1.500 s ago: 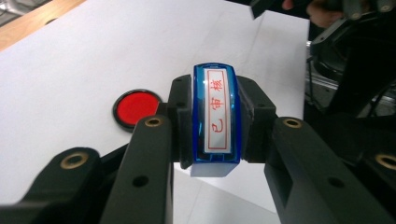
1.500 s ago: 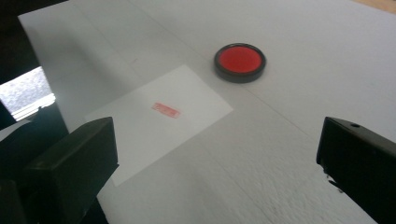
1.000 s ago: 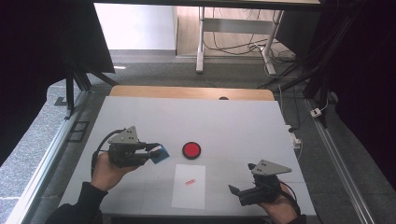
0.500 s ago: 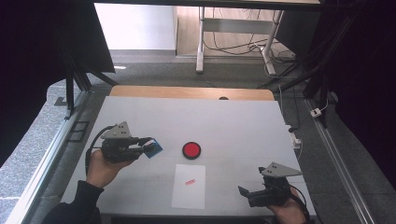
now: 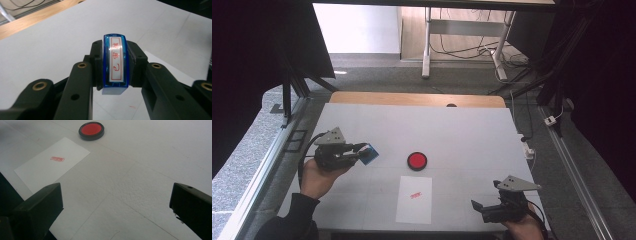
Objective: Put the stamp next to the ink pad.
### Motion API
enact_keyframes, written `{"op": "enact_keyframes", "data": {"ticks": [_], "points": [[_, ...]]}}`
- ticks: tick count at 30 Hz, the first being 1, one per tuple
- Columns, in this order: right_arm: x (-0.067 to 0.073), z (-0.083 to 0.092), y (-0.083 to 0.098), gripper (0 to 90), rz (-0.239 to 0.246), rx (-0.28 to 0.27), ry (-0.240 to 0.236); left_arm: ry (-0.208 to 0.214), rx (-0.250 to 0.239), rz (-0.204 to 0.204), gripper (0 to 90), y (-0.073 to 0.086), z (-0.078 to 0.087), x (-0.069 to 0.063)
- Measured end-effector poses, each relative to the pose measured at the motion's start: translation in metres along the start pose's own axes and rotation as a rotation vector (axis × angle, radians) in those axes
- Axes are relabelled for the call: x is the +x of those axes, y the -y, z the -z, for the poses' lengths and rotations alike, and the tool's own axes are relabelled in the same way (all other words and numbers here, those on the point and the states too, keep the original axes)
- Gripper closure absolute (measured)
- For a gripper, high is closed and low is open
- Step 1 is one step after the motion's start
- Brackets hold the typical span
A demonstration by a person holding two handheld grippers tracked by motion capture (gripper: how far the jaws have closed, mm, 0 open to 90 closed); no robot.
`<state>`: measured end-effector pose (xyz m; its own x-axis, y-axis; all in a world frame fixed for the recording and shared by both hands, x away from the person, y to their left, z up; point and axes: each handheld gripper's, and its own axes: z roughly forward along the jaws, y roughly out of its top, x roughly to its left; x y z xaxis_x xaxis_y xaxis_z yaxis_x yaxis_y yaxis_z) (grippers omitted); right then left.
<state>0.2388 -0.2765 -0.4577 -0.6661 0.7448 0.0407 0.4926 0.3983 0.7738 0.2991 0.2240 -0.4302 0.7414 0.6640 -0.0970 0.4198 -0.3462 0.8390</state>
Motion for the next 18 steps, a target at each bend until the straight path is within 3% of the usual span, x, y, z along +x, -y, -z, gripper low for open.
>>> {"op": "enact_keyframes", "data": {"ticks": [11, 18], "points": [[-0.001, 0.001, 0.000, 0.0, -0.001, 0.000, -0.004, -0.072, 0.027, 0.086, 70.3, 0.016, -0.004, 0.020], [0.000, 0.000, 0.000, 0.0, -0.001, 0.001, -0.007, -0.110, 0.053, 0.116, 70.2, 0.027, -0.012, 0.031]]}}
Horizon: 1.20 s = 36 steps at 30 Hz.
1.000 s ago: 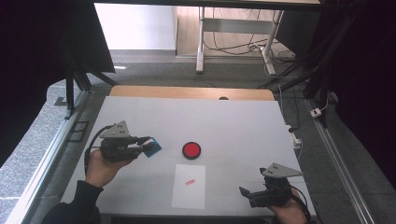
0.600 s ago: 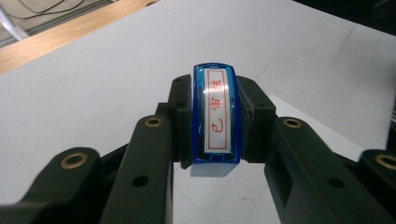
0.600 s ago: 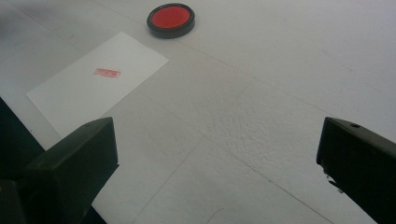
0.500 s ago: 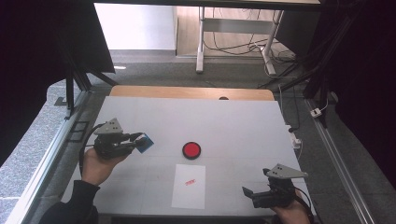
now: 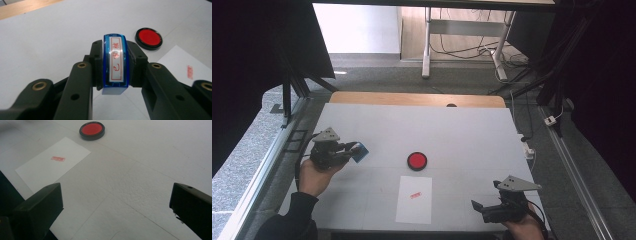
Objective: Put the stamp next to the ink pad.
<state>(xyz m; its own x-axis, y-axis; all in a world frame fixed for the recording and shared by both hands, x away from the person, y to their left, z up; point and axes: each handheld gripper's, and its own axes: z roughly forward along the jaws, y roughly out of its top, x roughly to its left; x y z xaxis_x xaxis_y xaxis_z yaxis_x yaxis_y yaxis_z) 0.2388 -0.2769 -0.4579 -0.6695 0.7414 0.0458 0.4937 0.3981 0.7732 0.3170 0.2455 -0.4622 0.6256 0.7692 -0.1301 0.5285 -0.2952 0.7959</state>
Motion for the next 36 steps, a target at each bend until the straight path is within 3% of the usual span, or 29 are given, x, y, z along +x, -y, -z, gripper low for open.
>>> {"op": "enact_keyframes", "data": {"ticks": [12, 19, 29, 36], "points": [[0.001, -0.001, 0.000, 0.0, 0.008, 0.010, -0.005, -0.052, 0.063, 0.009, 70.1, 0.010, -0.018, 0.008], [0.001, -0.002, 0.000, 0.0, 0.014, 0.014, -0.007, -0.045, 0.089, 0.026, 70.1, 0.014, -0.025, 0.010], [0.001, -0.002, -0.001, 0.0, 0.019, 0.023, -0.007, -0.056, 0.141, 0.013, 70.1, 0.019, -0.037, 0.010], [0.001, -0.003, -0.001, 0.0, 0.025, 0.025, -0.011, -0.059, 0.197, -0.018, 69.8, 0.020, -0.045, 0.007]]}}
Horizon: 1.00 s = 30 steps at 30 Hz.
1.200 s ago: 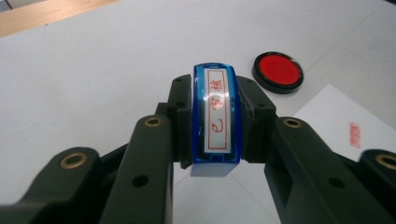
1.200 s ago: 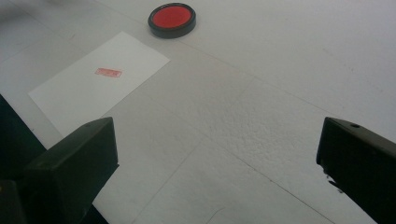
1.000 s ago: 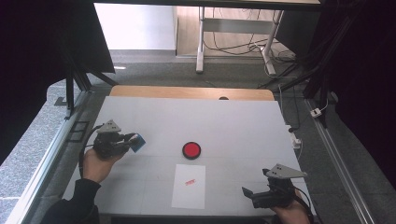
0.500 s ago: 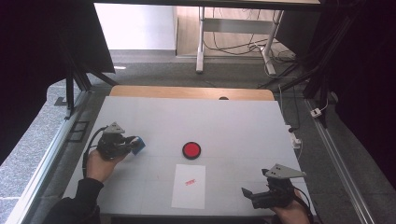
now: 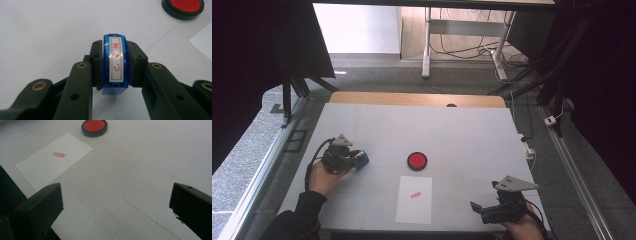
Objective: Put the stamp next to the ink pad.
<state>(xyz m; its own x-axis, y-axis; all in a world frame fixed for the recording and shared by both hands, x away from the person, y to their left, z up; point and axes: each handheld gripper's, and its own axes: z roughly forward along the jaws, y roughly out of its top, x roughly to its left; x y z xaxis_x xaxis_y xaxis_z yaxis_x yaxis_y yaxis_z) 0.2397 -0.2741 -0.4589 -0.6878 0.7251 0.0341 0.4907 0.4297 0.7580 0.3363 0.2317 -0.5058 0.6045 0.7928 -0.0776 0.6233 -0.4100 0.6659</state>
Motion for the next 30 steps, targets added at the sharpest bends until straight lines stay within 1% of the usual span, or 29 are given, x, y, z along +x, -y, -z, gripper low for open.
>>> {"op": "enact_keyframes", "data": {"ticks": [3, 4, 8, 11, 13, 16, 18, 22, 26, 29, 30], "points": [[0.000, 0.000, 0.000, 0.0, 0.000, 0.000, -0.002, -0.008, 0.018, -0.010, 69.5, 0.000, -0.002, -0.001], [0.000, 0.000, 0.000, 0.0, 0.000, -0.001, -0.004, -0.005, 0.014, -0.008, 68.8, 0.000, -0.002, -0.001], [0.000, 0.000, 0.000, 0.0, -0.001, -0.001, -0.004, 0.004, 0.003, 0.008, 64.0, 0.000, 0.000, 0.000], [0.000, 0.000, 0.000, 0.0, -0.001, -0.001, -0.004, 0.009, -0.003, 0.030, 60.9, -0.001, 0.001, 0.001], [0.000, 0.000, 0.000, 0.0, -0.002, -0.001, -0.004, 0.024, -0.004, 0.049, 58.2, -0.001, 0.002, 0.002], [0.000, 0.000, 0.000, 0.0, -0.005, -0.001, -0.003, 0.039, -0.001, 0.058, 53.3, -0.003, 0.003, 0.002], [0.000, 0.000, 0.000, 0.0, -0.005, -0.001, -0.004, 0.048, -0.007, 0.055, 49.4, -0.004, 0.005, 0.001], [0.000, 0.000, 0.000, 0.0, -0.005, 0.000, -0.005, 0.063, -0.034, 0.050, 41.5, -0.006, 0.012, -0.001], [0.000, 0.000, 0.000, 0.0, -0.005, 0.001, -0.006, 0.099, -0.056, 0.053, 32.9, -0.006, 0.017, -0.002], [0.000, 0.000, 0.000, 0.0, -0.006, 0.001, -0.008, 0.121, -0.064, 0.047, 28.7, -0.007, 0.020, -0.004], [0.000, 0.000, 0.000, 0.0, -0.006, 0.001, -0.009, 0.123, -0.064, 0.048, 26.0, -0.007, 0.020, -0.004]]}}
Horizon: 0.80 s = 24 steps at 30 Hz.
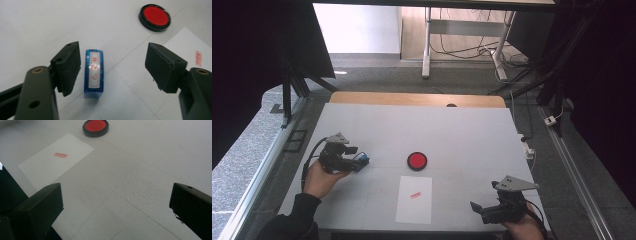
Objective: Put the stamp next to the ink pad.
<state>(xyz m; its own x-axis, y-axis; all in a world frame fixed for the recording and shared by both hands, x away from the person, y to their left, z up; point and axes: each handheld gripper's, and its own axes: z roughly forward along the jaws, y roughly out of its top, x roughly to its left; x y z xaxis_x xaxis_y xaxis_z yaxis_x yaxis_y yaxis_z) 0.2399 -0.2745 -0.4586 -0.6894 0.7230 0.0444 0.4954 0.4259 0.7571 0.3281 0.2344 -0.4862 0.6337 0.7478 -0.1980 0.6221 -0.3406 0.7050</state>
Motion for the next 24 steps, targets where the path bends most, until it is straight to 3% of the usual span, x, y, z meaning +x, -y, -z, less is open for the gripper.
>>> {"op": "enact_keyframes", "data": {"ticks": [6, 15, 18, 24], "points": [[0.000, 0.000, 0.000, 0.0, 0.000, 0.000, -0.002, -0.003, 0.000, -0.009, 15.2, -0.003, 0.003, -0.006], [0.000, 0.000, 0.000, 0.0, 0.002, -0.001, -0.002, 0.024, -0.019, 0.025, 6.3, -0.005, 0.012, -0.014], [0.001, -0.001, 0.000, 0.0, 0.005, 0.002, -0.001, 0.017, -0.003, 0.021, 4.1, -0.004, 0.013, -0.017], [0.002, -0.001, 0.000, 0.0, 0.019, 0.010, -0.001, 0.036, -0.044, 0.023, 1.6, -0.003, 0.023, -0.024]]}}
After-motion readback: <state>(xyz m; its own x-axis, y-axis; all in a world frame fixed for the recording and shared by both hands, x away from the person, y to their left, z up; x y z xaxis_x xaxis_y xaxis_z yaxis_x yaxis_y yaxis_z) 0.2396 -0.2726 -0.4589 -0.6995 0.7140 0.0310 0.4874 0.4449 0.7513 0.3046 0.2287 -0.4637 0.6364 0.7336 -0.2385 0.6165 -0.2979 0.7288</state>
